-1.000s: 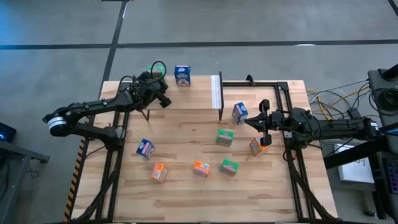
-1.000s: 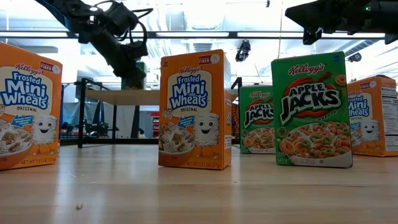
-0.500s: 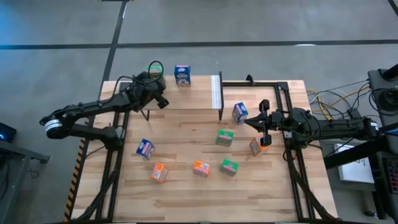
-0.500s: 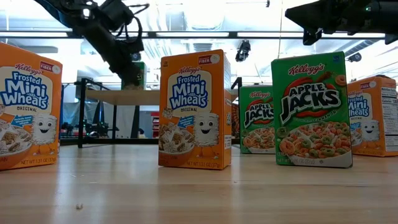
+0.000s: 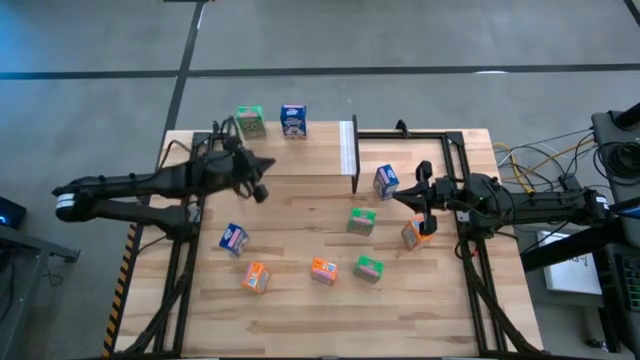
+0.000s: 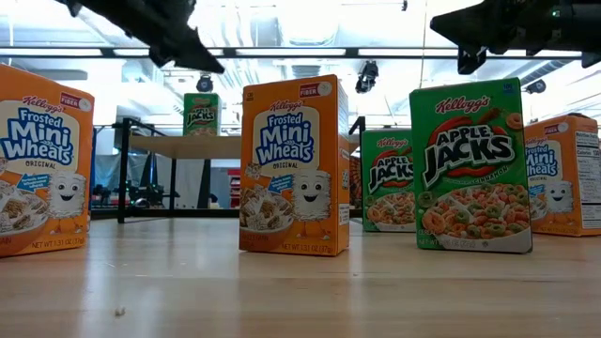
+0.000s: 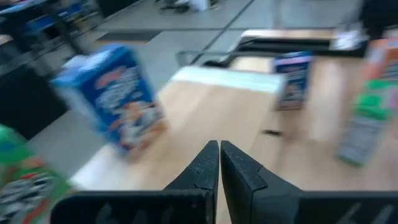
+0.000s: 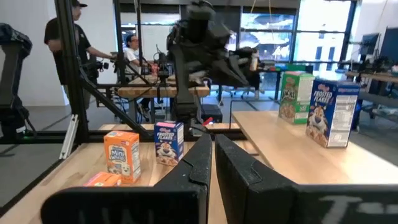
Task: Stack cereal on shelf
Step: Adjust the blue cereal box on the shelf
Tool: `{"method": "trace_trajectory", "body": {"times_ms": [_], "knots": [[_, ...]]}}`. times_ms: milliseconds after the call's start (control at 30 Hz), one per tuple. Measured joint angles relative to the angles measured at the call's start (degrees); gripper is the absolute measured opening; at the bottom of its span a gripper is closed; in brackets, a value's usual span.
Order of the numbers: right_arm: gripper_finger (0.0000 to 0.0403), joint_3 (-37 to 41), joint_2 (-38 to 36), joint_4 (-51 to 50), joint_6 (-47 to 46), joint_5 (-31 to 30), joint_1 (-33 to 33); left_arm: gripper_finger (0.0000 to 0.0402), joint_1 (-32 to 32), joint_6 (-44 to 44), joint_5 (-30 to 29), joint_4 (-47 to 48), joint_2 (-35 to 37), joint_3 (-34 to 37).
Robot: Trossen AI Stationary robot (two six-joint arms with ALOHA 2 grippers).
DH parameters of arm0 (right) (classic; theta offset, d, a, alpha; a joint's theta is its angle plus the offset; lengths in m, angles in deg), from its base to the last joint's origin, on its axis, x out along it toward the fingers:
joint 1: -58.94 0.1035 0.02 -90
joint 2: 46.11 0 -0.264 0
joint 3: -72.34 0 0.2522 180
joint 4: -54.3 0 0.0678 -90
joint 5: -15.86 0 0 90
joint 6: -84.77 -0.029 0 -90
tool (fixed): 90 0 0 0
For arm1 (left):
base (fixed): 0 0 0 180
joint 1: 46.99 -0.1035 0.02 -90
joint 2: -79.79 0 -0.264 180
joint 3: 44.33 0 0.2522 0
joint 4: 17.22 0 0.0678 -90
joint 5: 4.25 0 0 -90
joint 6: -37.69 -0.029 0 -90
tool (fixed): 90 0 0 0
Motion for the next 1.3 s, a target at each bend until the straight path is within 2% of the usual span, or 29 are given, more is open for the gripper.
{"method": "trace_trajectory", "body": {"times_ms": [267, 600, 700, 1000, 1300], "knots": [[0.0012, 0.0, 3.01, -0.02, -5.51, -3.2, 0.0, 0.0, 10.38, -2.25, 0.02, -9.22, 0.7, 4.56], [0.0012, -2.6, 10.77, 2.54, -12.26, -9.51, -0.02, 0.0, 11.89, -8.24, -0.76, -12.87, 2.39, 7.95], [0.0012, -6.29, 14.14, 0.94, -12.41, -9.56, -0.02, 0.0, 11.89, -8.33, -0.87, -12.84, 3.14, 8.79], [0.0012, -22.9, 26.24, -12.39, -10.87, -12.36, -0.13, 0.0, 11.84, -10.73, -2.62, -12.59, 6.93, 11.89], [0.0012, -35.86, 38.23, -13.49, -10.1, -12.28, -2.09, 0.0, 11.84, -10.65, -3.06, -10.39, 9.51, 12.04]]}}
